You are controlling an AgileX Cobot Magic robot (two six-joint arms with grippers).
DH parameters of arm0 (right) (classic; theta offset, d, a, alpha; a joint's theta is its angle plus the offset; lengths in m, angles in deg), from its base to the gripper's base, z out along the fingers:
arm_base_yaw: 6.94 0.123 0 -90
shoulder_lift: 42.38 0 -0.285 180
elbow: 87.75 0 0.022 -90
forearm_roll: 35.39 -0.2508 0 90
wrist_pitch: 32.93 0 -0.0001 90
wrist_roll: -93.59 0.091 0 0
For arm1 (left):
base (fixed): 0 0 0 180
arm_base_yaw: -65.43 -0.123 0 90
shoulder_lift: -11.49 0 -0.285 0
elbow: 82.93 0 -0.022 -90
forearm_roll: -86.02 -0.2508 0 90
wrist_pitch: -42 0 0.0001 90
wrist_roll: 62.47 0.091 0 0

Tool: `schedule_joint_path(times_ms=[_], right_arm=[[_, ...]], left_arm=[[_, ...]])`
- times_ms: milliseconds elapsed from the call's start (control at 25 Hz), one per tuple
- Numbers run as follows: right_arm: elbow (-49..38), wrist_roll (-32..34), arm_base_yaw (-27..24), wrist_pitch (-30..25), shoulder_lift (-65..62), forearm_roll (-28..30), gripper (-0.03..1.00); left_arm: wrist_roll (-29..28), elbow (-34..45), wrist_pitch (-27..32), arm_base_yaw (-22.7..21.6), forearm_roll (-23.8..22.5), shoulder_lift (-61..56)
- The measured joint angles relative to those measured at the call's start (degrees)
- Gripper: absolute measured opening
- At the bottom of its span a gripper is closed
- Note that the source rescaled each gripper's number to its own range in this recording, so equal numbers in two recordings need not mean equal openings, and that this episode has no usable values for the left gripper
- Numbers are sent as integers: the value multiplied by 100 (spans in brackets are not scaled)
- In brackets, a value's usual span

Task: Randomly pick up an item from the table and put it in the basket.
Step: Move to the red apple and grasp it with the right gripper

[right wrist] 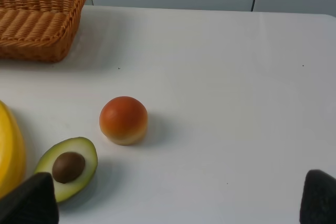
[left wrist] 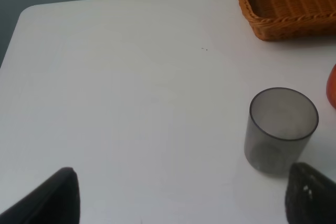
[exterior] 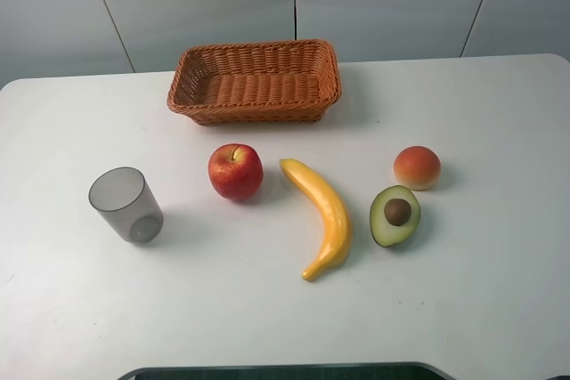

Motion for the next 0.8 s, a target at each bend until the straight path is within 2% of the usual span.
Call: schedule_joint_path(times_ms=[800], right_arm=[[0,0,0,0,0,0,100]], left_arm=[[0,0,0,0,0,0]])
